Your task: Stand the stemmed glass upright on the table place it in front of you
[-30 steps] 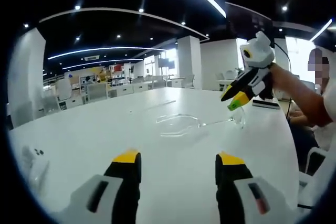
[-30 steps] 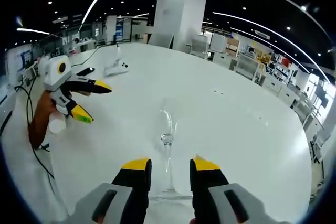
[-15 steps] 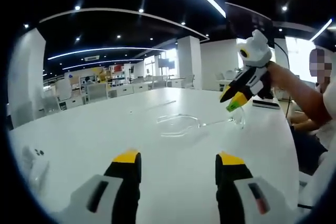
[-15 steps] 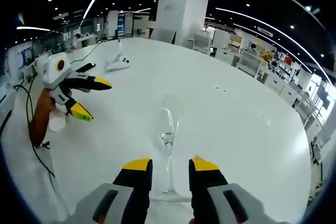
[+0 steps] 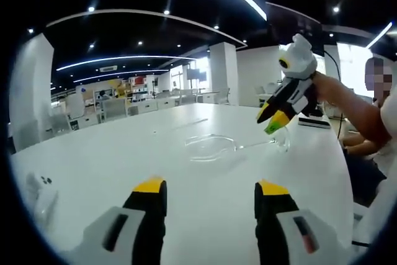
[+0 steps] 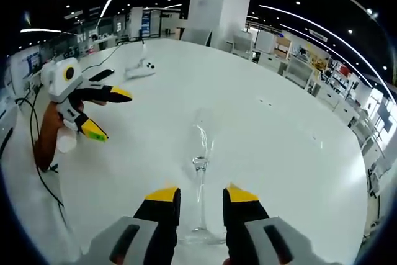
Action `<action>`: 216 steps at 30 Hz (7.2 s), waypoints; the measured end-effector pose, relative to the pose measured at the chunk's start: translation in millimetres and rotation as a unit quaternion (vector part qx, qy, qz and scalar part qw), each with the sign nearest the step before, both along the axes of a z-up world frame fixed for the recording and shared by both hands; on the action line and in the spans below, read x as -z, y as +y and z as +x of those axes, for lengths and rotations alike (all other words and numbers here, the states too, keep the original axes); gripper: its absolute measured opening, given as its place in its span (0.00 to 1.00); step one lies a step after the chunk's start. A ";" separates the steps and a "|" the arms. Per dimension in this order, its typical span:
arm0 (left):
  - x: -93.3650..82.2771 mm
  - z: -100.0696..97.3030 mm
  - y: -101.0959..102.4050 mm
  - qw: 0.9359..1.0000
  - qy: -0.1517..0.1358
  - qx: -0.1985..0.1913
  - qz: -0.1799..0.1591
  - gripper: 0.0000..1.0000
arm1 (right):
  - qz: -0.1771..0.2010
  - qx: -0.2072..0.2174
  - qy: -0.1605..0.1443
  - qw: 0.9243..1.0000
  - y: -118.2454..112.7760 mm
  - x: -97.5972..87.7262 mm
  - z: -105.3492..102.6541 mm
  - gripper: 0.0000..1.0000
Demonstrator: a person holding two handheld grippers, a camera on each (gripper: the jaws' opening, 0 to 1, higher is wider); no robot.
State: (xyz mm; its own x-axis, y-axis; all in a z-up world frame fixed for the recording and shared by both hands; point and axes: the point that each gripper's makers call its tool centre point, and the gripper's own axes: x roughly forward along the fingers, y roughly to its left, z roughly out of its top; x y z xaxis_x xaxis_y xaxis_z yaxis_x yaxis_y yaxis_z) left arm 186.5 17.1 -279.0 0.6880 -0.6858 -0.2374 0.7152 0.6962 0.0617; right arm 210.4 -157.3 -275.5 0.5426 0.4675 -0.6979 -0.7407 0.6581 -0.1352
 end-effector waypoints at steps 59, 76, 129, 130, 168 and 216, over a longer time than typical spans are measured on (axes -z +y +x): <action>2.1 0.9 2.2 1.000 0.000 -0.005 0.007 0.56 | -0.056 -0.020 0.058 0.997 9.1 25.9 12.6 0.29; 2.9 1.0 1.6 1.000 0.000 -0.004 0.010 0.56 | -0.073 -0.026 0.070 0.995 11.0 30.6 15.7 0.28; 1.2 2.2 2.2 1.000 -0.003 -0.005 0.004 0.56 | -0.106 -0.041 0.098 0.989 21.3 47.2 27.7 0.26; 1.3 2.2 2.3 1.000 -0.003 -0.005 0.004 0.56 | -0.106 -0.041 0.099 0.989 21.5 47.6 27.9 0.26; -0.8 1.9 2.5 1.000 -0.005 -0.007 0.003 0.56 | -0.125 -0.049 0.117 0.984 26.6 58.5 31.8 0.24; -1.0 3.2 3.1 1.000 -0.005 -0.006 0.002 0.56 | -0.145 -0.050 0.120 0.981 28.3 67.3 36.1 0.19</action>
State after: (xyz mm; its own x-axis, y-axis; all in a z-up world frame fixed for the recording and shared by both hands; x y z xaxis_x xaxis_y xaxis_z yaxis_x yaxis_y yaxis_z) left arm 189.7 20.2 -278.1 0.6984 -0.6766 -0.2334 0.7063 0.7043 0.0719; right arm 246.5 -129.0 -342.8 0.3081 0.2732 -0.9113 -0.8330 0.5401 -0.1197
